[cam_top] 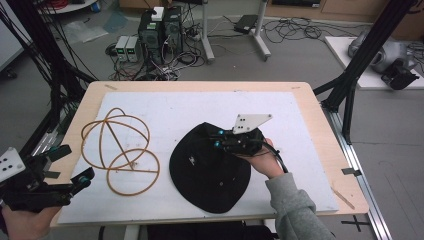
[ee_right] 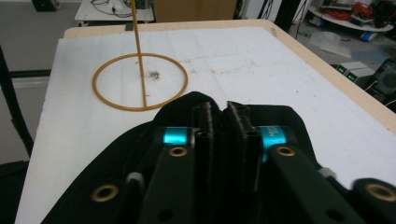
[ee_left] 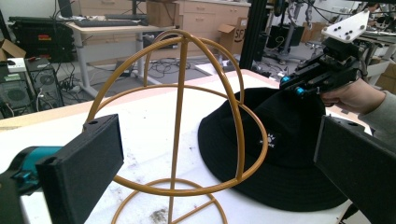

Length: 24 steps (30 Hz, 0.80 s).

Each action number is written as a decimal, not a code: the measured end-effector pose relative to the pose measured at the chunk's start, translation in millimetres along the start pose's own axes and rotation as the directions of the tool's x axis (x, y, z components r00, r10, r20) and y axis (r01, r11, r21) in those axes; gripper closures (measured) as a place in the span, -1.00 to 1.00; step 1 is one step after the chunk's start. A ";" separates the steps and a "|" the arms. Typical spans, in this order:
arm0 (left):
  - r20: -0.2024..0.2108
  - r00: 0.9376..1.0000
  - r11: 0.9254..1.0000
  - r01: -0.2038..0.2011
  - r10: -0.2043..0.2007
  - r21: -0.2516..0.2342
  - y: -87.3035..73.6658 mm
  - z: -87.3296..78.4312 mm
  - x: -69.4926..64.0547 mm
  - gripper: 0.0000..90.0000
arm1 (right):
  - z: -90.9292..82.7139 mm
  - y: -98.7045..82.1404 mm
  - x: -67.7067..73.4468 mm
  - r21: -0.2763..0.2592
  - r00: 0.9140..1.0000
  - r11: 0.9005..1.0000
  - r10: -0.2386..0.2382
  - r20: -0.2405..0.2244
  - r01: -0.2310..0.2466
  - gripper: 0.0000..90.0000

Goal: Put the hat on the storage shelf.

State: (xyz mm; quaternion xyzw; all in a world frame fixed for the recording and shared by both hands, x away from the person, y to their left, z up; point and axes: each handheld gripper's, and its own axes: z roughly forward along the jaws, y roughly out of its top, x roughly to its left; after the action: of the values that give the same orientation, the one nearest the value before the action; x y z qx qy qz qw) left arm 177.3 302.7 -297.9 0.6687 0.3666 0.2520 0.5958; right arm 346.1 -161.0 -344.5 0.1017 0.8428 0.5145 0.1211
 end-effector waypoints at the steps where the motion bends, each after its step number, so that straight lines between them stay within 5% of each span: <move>1: 0.000 1.000 1.000 0.000 0.000 0.000 0.0 0.0 0.0 -0.96 | 0.0 0.0 0.0 0.000 1.000 1.000 0.000 0.000 0.000 0.83; 24: -0.003 1.000 1.000 -0.002 0.002 0.002 0.0 1.0 -0.1 -0.96 | -13.2 11.5 0.8 -0.019 1.000 1.000 -0.007 -0.009 0.007 0.91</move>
State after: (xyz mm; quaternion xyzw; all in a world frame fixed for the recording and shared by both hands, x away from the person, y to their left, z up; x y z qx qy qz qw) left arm 178.1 302.0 -298.1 0.6695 0.3669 0.2532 0.5942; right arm 341.8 -166.7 -328.5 0.0952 0.8387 0.5226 0.1201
